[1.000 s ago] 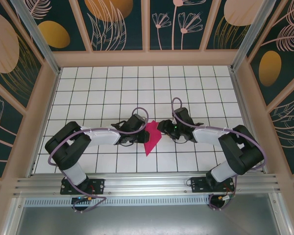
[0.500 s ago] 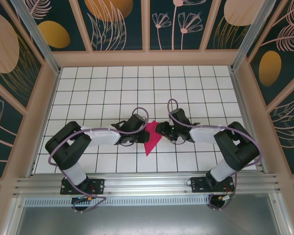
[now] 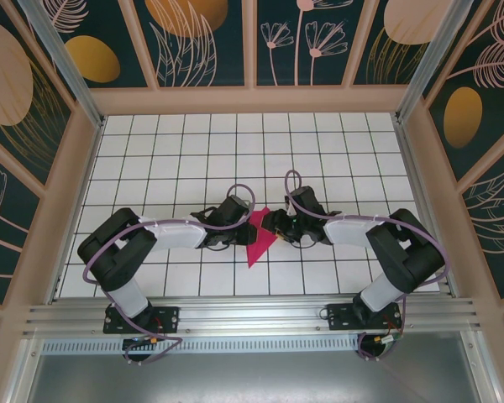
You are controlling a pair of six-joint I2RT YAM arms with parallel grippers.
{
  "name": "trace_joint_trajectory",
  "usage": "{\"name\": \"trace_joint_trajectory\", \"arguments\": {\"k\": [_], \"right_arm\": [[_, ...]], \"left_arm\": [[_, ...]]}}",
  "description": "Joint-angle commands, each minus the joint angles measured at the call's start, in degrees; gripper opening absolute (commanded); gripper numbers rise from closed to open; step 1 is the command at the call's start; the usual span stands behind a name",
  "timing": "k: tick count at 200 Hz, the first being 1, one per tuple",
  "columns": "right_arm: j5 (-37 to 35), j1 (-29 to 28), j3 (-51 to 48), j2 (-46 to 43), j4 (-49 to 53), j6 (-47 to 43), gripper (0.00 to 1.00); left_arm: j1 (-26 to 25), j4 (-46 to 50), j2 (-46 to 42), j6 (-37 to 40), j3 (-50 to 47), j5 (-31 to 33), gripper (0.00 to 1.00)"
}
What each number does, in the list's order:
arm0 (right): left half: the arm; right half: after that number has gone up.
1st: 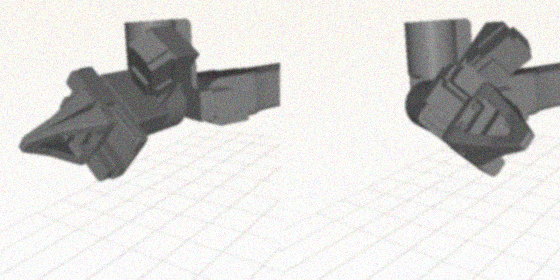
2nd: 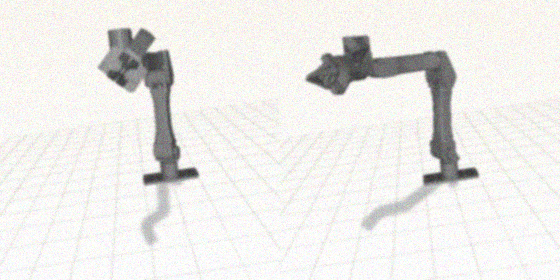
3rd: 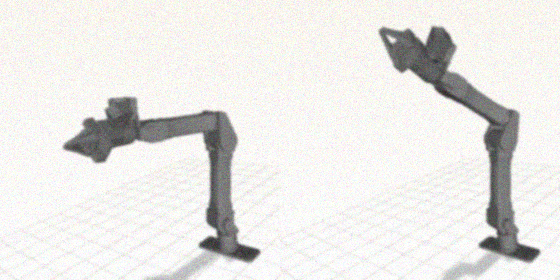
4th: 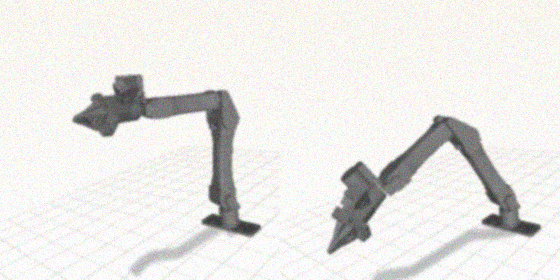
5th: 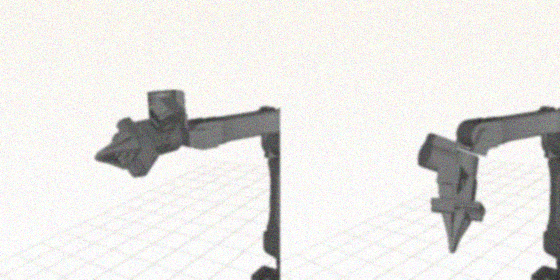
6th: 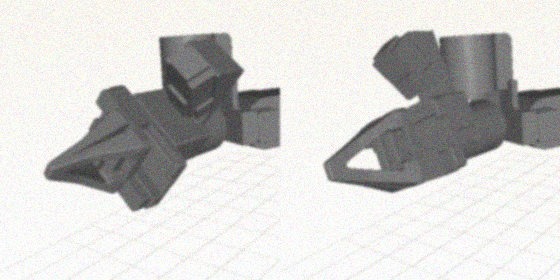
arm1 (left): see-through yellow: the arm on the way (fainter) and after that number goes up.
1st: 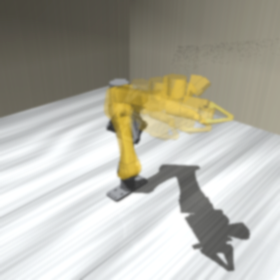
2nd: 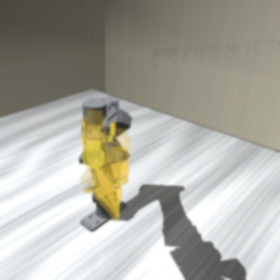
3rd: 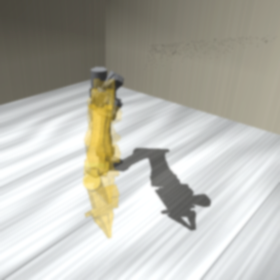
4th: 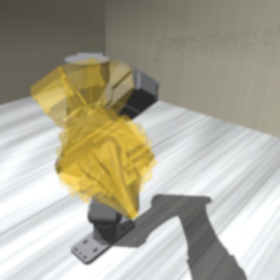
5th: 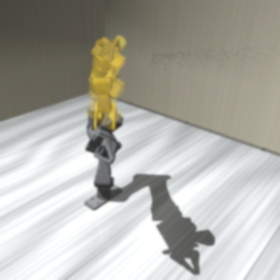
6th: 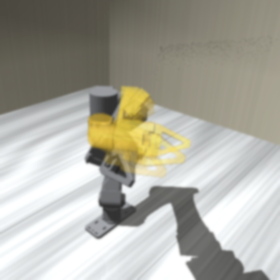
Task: Fold a paper plane with a square sheet of paper (pick it up from the middle)
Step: Fourth fold the wing at the center of the table.
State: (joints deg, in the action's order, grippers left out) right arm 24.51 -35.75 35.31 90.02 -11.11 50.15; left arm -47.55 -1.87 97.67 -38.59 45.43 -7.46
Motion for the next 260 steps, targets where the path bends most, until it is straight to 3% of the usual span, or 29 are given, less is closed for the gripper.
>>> {"name": "trace_joint_trajectory", "arguments": {"k": [1, 47, 173, 260], "right_arm": [[1.96, -0.41, -0.59, -0.46, -2.82, 1.77, 0.53], [-9.5, 0.09, 2.43, -2.8, 10.27, -2.61, 0.53], [-10.01, -0.65, 1.89, -5.82, 11.79, -2.87, 0.53], [-6.85, -1.16, 0.32, -1.2, 8.96, -1.88, 0.53]], "left_arm": [[-1.14, -3.37, 2.46, -0.27, -0.69, -5.64, 0.32], [-1.12, -3.11, 2.43, -0.1, -0.7, -5.59, 0.32], [-1.13, -2.92, 2.12, -0.44, -1.19, -5.2, 0.32], [-1.14, -3.02, 2.35, -0.52, -0.8, -5.54, 0.32]]}}
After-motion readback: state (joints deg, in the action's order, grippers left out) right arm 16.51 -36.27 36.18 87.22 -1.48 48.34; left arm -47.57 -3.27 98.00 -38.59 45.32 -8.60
